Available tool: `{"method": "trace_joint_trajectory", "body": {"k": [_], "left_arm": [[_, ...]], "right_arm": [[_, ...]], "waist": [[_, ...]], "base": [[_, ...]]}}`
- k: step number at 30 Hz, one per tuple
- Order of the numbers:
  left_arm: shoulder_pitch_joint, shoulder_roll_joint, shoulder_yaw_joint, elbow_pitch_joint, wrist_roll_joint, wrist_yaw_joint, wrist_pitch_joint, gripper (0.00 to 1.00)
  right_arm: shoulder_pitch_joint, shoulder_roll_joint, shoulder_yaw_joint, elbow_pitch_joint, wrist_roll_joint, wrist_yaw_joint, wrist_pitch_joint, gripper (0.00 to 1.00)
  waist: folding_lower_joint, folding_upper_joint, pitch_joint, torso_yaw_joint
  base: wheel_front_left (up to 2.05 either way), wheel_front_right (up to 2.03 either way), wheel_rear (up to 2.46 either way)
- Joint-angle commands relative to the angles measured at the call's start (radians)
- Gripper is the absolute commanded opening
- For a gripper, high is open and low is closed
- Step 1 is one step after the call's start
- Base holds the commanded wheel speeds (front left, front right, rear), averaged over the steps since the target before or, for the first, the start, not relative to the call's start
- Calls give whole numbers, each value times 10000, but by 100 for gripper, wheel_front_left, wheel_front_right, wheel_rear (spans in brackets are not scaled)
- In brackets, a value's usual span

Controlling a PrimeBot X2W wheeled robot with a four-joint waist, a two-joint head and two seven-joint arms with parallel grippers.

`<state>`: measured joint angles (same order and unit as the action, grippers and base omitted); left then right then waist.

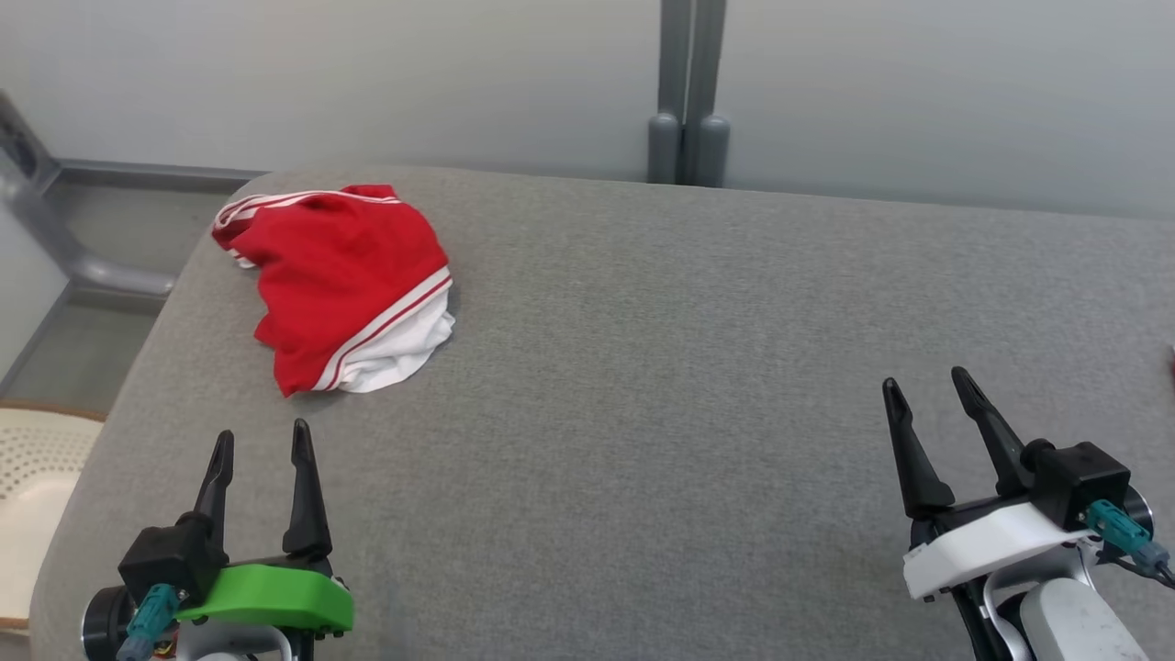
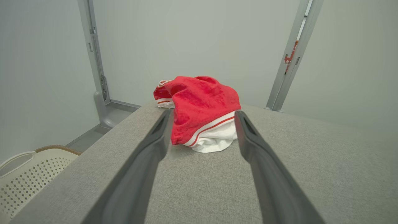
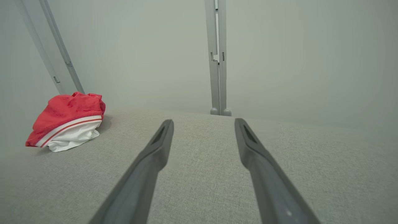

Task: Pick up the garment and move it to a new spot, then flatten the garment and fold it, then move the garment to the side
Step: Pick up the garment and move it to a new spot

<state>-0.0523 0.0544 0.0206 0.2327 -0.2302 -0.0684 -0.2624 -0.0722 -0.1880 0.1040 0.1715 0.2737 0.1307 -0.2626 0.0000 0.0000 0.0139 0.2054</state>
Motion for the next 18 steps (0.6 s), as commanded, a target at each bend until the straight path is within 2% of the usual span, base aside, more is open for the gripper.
{"method": "trace_joint_trajectory", "body": {"k": [1, 9, 18], "left_arm": [[-84, -3, 28, 12, 2, 58, -31, 100], [0, -17, 86, 76, -1, 58, -31, 100], [50, 51, 213, -82, -91, -10, -30, 100]], "right_arm": [[-159, -42, 25, 9, 32, 1, -30, 100], [-292, -64, 295, 69, 76, 1, -30, 100], [-232, -56, 467, 109, 119, 1, -30, 100]], "waist": [[0, 0, 238, 806], [0, 0, 231, 1497], [0, 0, 211, 1484]], "base": [[0, 0, 0], [0, 0, 0], [0, 0, 0]]}}
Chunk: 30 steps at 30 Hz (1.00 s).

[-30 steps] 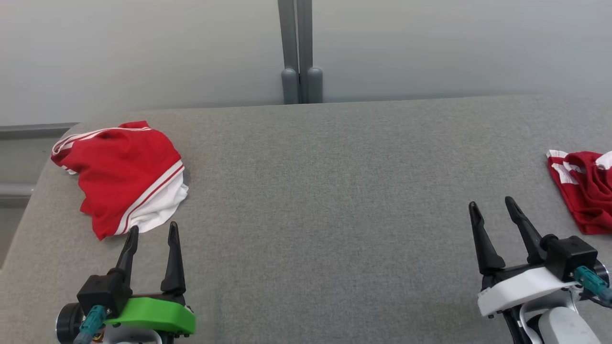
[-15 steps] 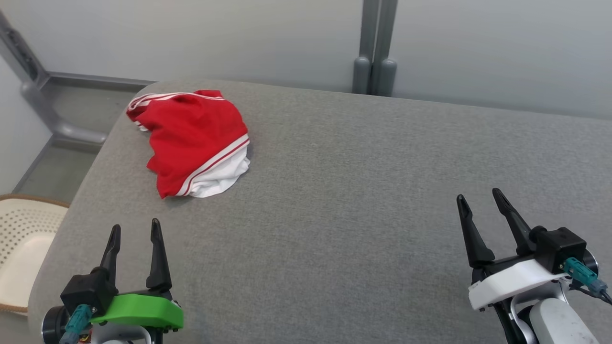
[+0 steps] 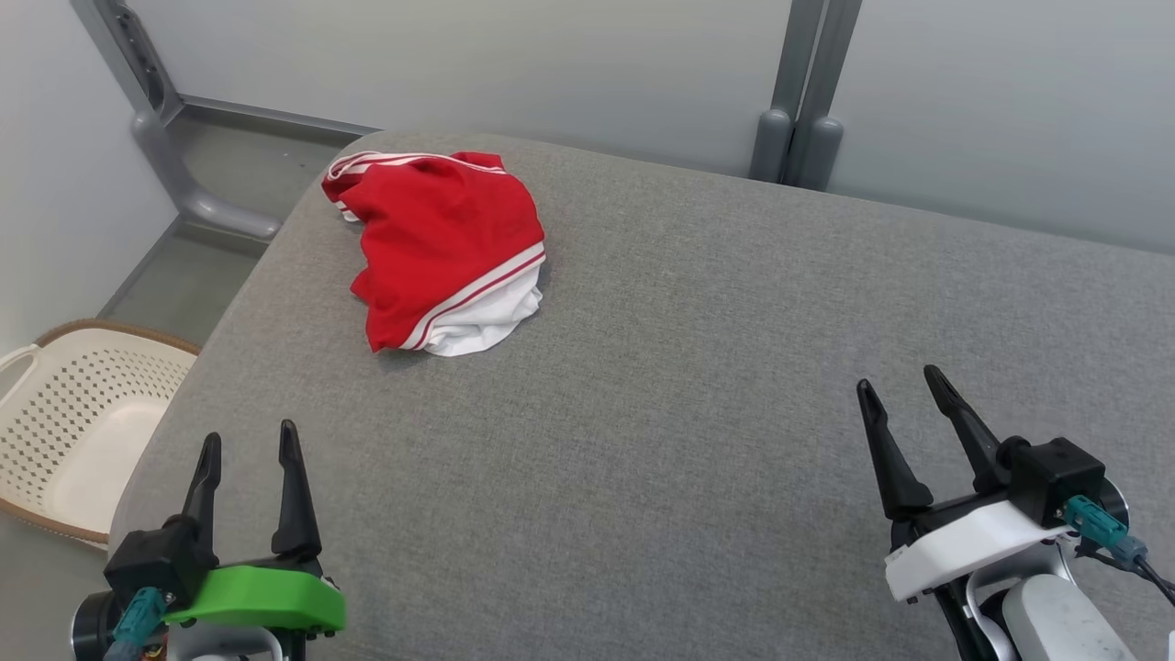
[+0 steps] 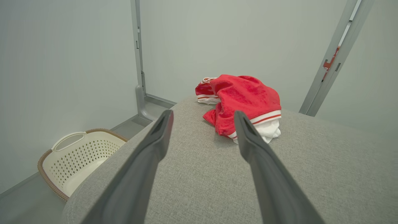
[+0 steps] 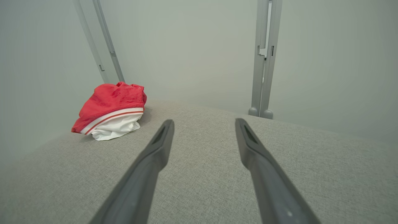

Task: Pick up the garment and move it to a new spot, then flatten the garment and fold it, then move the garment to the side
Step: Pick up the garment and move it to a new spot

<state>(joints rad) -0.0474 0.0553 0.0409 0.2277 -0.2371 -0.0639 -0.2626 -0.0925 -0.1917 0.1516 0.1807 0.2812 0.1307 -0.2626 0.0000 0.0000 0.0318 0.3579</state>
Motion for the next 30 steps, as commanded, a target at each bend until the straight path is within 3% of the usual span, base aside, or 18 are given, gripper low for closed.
{"method": "trace_joint_trajectory", "body": {"k": [1, 6, 13, 15, 23, 30], "left_arm": [[-67, 44, -20, -52, -101, -97, 14, 100], [-966, 490, -205, -240, -408, -334, 1055, 100], [-3267, 1448, -100, 179, -1669, -578, 3654, 100], [-4127, 1644, 87, 656, -2610, -630, 4395, 100], [-5913, 3611, -126, 3037, -4289, -677, 6872, 100], [-6480, 4451, -424, 4754, -5197, -681, 8080, 100]], "right_arm": [[-40, -21, -6, 18, 48, 1, -30, 100], [-218, -91, 31, -124, 13, 1, -30, 100], [-667, -167, 115, -363, -194, 1, -30, 100], [-844, -197, 200, -443, -232, 1, -30, 100], [-1565, -130, 449, -703, -238, 1, -28, 100], [-2030, 20, 485, -806, -141, 1, -28, 100]], "waist": [[0, 0, 57, -82], [0, 0, 338, -385], [0, 0, 1018, -1165], [0, 0, 1306, -1517], [0, 0, 2266, -3057], [0, 0, 3033, -4078]], "base": [[0, 0, 0], [0, 0, 0], [0, 0, 0], [0, 0, 0], [0, 0, 0], [0, 0, 0]]}}
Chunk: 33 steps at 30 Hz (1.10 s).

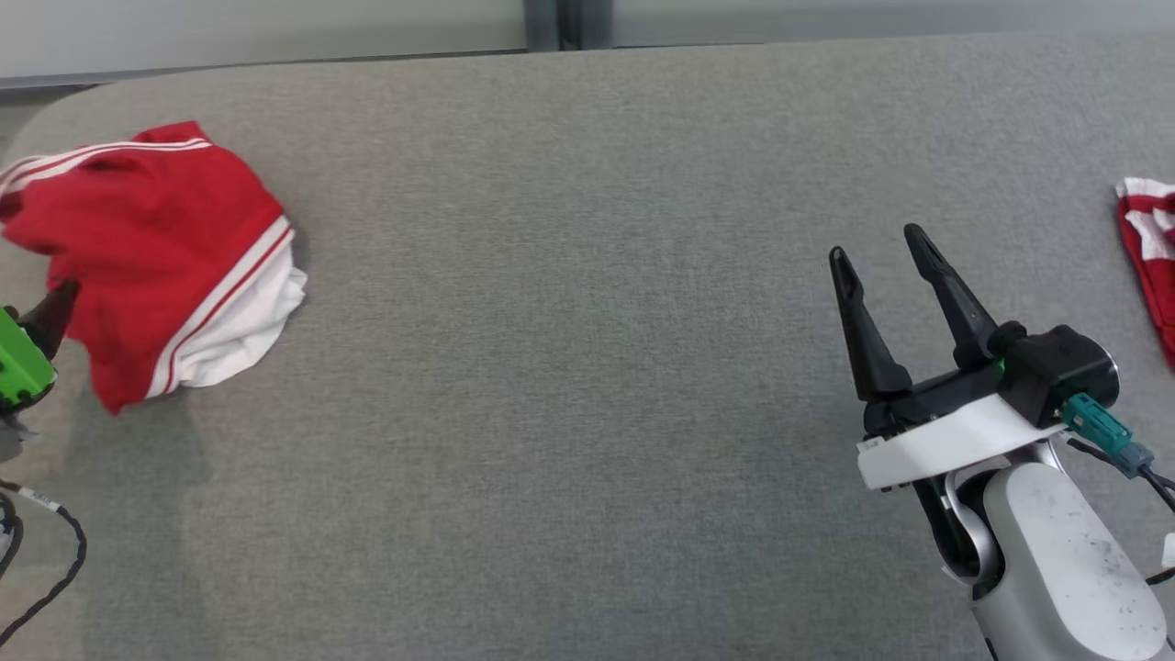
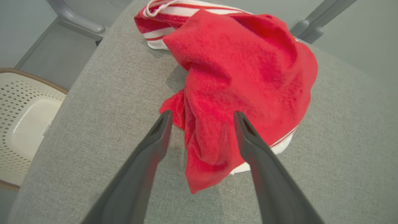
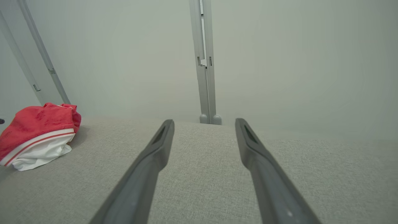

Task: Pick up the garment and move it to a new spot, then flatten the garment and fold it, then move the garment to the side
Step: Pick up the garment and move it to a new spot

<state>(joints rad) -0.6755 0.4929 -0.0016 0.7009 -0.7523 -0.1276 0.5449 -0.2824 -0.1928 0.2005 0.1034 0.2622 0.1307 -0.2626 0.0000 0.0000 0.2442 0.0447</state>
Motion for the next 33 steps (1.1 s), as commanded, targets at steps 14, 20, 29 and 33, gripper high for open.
{"method": "trace_joint_trajectory", "body": {"k": [14, 20, 29, 33], "left_arm": [[-263, 216, -883, 1166, -1126, -45, 569, 0], [-212, 515, -1527, 678, -1342, -46, 185, 0], [-115, 810, -2759, -1045, -2060, -45, -234, 0], [-82, 797, -3255, -1927, -2310, -45, -394, 0]], "right_arm": [[-299, 193, 3, 70, 16, 1, -30, 100], [-64, 277, 57, 199, 48, 1, -30, 100], [599, 299, -239, 421, 108, 1, -28, 100], [904, 289, -375, 513, 104, 1, -30, 100]], "waist": [[0, 0, 926, -1383], [0, 0, 288, -1270], [0, 0, -1241, -1200], [0, 0, -1760, -1288]], "base": [[0, 0, 0], [0, 0, 0], [0, 0, 0], [0, 0, 0]]}}
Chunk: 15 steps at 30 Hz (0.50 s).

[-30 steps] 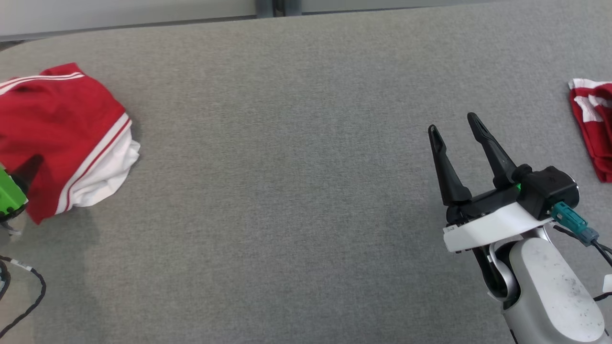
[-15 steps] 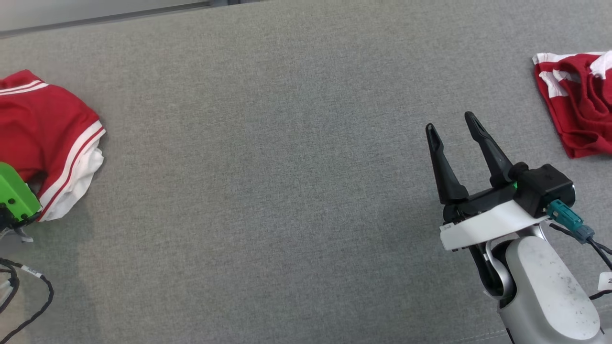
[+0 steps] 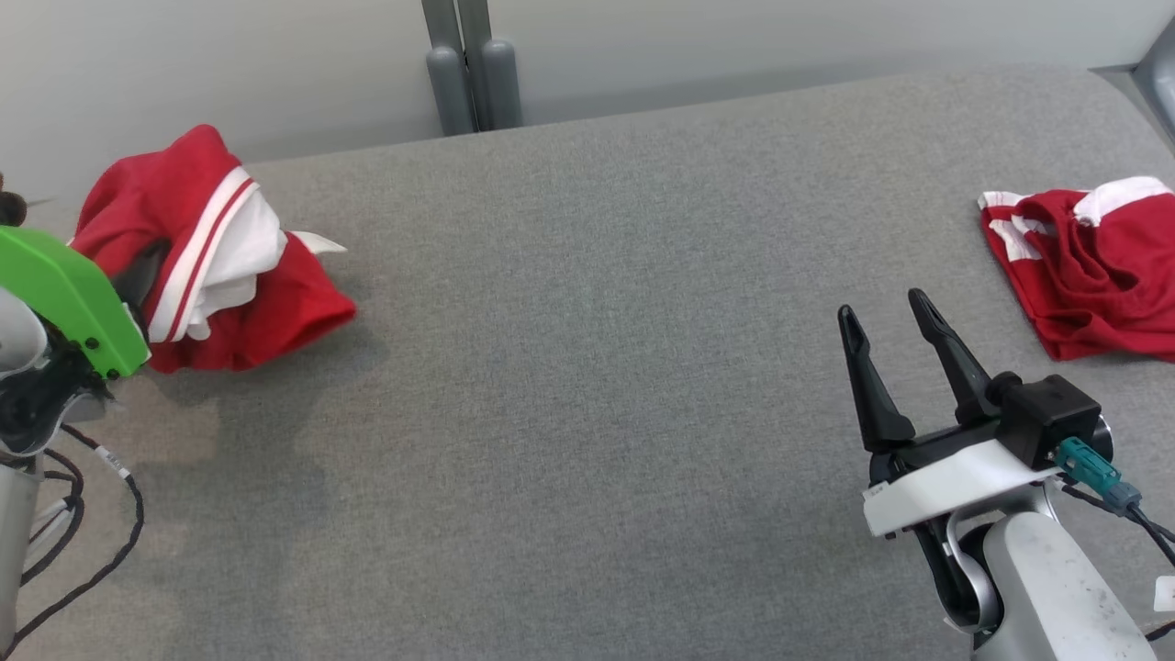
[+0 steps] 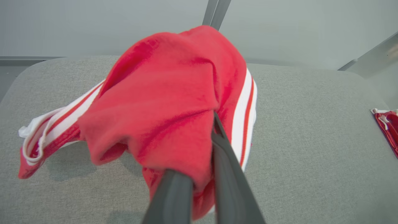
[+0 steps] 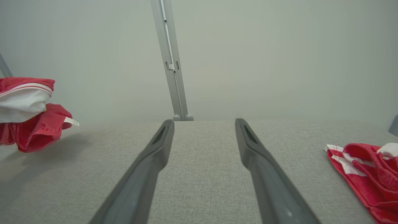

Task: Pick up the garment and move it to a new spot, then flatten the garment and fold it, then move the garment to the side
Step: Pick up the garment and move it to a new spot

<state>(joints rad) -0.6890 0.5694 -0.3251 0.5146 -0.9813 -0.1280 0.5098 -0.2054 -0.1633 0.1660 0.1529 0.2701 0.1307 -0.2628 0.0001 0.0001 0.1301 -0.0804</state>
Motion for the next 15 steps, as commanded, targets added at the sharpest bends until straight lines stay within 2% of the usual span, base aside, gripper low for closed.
{"method": "trace_joint_trajectory", "body": {"k": [1, 8, 15], "left_arm": [[74, 8, -183, -331, -71, -41, -84, 0], [273, -365, -1020, -1994, -299, -40, -544, 0], [558, -1155, -1878, -3322, -91, -40, -1191, 0]], "right_arm": [[210, -9, -51, 33, 21, 1, -26, 100], [464, -22, -151, 59, 22, 1, -28, 100], [543, -82, -191, 22, 23, 1, -26, 100]], "waist": [[-1, -1, -733, -85], [-1, -1, -1141, -575], [-1, -1, -1186, -1288]], "base": [[0, 0, 0], [0, 0, 0], [0, 0, 0]]}}
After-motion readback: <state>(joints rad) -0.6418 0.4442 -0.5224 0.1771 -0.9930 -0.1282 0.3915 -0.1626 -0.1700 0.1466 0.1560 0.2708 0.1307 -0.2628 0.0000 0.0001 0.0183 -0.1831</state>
